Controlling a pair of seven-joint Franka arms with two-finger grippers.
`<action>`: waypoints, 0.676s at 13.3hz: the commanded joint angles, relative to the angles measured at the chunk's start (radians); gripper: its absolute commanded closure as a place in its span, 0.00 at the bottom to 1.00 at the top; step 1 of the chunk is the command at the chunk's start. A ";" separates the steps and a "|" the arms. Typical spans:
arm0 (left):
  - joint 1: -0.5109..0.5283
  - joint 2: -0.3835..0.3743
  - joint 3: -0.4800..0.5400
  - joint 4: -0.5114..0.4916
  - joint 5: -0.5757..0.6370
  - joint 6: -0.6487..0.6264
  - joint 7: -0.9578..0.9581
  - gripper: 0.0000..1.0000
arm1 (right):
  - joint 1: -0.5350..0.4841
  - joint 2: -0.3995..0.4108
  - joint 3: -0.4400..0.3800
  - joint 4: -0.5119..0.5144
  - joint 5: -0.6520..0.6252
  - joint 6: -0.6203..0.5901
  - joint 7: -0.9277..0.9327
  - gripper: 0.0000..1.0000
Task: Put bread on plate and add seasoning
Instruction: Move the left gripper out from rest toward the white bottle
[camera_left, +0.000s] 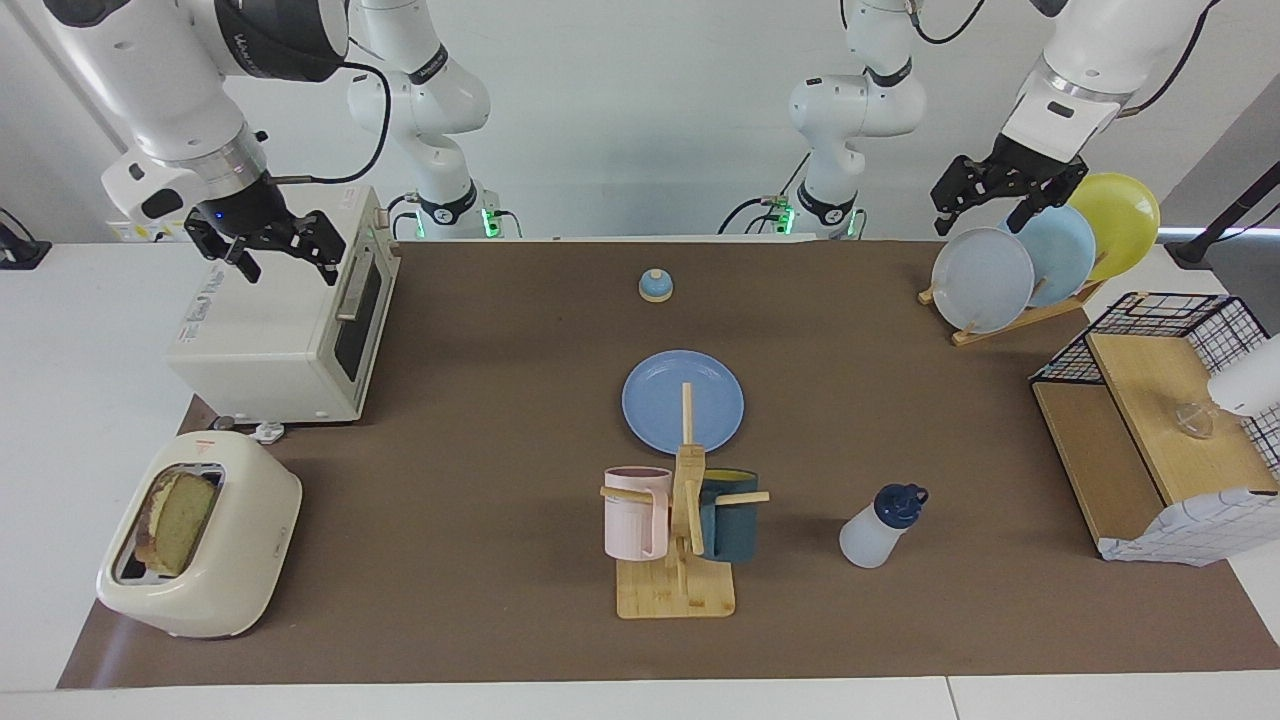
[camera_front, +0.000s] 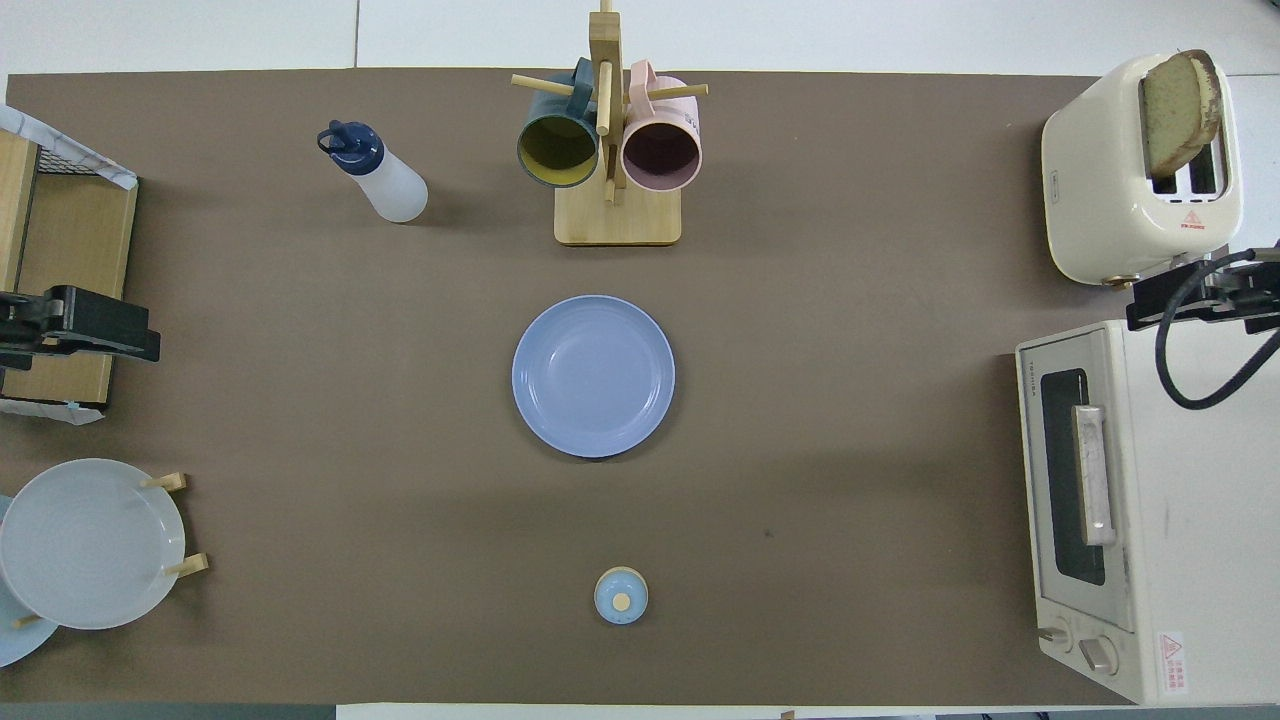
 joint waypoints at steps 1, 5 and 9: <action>-0.002 -0.006 0.000 0.005 0.013 0.002 -0.011 0.00 | -0.010 -0.017 0.001 -0.016 0.024 0.002 -0.027 0.00; 0.001 -0.026 0.001 -0.030 0.012 0.020 -0.007 0.00 | -0.010 -0.017 0.001 -0.016 0.024 0.002 -0.027 0.00; 0.001 -0.064 0.001 -0.134 0.012 0.167 -0.011 0.00 | -0.010 -0.017 0.001 -0.016 0.024 0.002 -0.027 0.00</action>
